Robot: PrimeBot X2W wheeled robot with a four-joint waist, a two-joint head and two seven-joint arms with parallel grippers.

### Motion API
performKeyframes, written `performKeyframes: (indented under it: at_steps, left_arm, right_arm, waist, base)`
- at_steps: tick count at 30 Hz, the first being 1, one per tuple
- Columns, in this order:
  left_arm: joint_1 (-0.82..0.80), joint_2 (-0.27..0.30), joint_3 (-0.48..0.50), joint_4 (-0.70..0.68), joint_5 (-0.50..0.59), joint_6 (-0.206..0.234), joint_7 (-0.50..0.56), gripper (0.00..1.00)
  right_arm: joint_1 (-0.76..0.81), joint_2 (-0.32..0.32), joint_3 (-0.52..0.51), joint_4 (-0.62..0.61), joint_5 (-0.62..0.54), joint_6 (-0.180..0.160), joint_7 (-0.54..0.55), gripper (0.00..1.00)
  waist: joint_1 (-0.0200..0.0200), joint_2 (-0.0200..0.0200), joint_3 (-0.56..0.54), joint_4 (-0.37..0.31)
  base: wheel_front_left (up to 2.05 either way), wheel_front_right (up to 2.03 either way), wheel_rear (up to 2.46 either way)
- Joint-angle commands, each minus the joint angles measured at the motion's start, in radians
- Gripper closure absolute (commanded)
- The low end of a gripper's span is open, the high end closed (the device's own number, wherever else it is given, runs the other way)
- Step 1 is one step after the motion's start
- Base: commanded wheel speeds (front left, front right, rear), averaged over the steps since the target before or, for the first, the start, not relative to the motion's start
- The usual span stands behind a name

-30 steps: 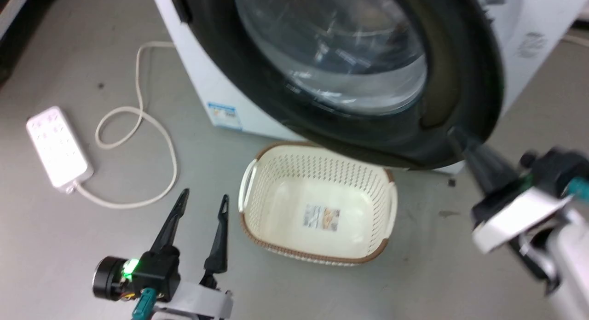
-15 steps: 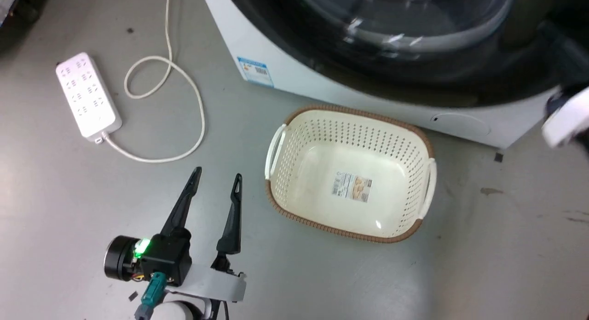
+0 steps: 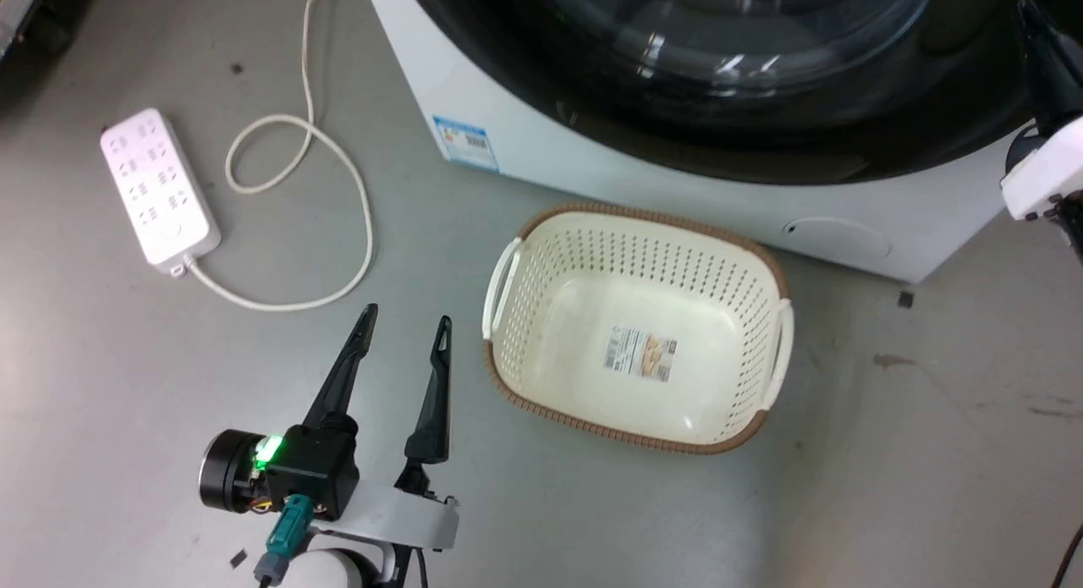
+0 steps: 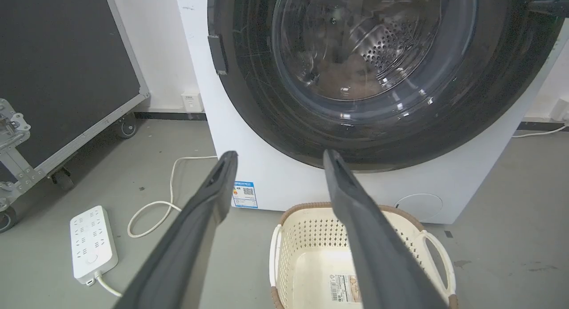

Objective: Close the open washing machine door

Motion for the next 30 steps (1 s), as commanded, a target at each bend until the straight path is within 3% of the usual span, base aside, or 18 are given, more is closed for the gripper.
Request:
performKeyframes:
  at_steps: [1, 2, 3, 11, 19, 25, 26, 30]
  left_arm:
    - [-0.01, -0.001, 0.007, 0.005, 0.006, -0.001, -0.005, 0.0]
    - [-0.006, -0.001, 0.011, 0.008, 0.007, -0.002, -0.005, 0.0]
    - [-0.001, 0.0, 0.015, 0.011, 0.007, -0.003, -0.005, 0.0]
    - [0.071, 0.023, 0.068, 0.053, -0.007, -0.016, -0.005, 0.0]
    - [0.123, 0.036, 0.098, 0.089, -0.022, -0.033, -0.005, 0.0]
    - [0.154, 0.041, 0.11, 0.094, -0.023, -0.041, -0.005, 0.0]
    - [0.169, 0.04, 0.111, 0.091, -0.019, -0.041, -0.005, 0.0]
    - [0.19, 0.038, 0.112, 0.091, -0.012, -0.04, -0.005, 0.0]
  right_arm:
    - [0.017, -0.004, 0.001, 0.007, 0.012, -0.008, -0.024, 0.73]
    - [0.034, 0.0, 0.009, 0.008, 0.016, -0.008, -0.041, 0.18]
    - [0.054, 0.005, 0.015, 0.007, 0.022, -0.008, -0.052, 0.0]
    - [0.317, 0.04, 0.09, -0.142, 0.032, -0.008, -0.163, 0.0]
    - [0.58, 0.111, -0.017, -0.309, -0.041, -0.008, -0.182, 0.0]
    - [0.763, 0.194, -0.11, -0.448, -0.143, -0.008, -0.184, 0.0]
    - [0.838, 0.246, -0.142, -0.493, -0.193, -0.008, -0.184, 0.0]
    - [0.91, 0.301, -0.169, -0.529, -0.247, -0.008, -0.185, 0.0]
  waist:
    - [0.0, -0.0001, -0.031, -0.016]
    - [0.0, -0.0001, -0.049, -0.024]
    - [0.0, -0.0001, -0.064, -0.032]
    - [0.0, -0.0001, -0.222, -0.12]
    - [0.0, -0.0001, -0.3, -0.179]
    - [0.0, -0.0001, -0.324, -0.207]
    - [0.0, -0.0001, -0.333, -0.212]
    - [0.0, -0.0001, -0.345, -0.221]
  base:
    - [0.0, 0.0, 0.0]
    - [0.0, 0.0, 0.0]
    - [0.0, 0.0, 0.0]
    - [0.0, 0.0, 0.0]
    - [0.0, 0.0, 0.0]
    - [0.0, 0.0, 0.0]
    - [0.0, 0.0, 0.0]
    - [0.0, 0.0, 0.0]
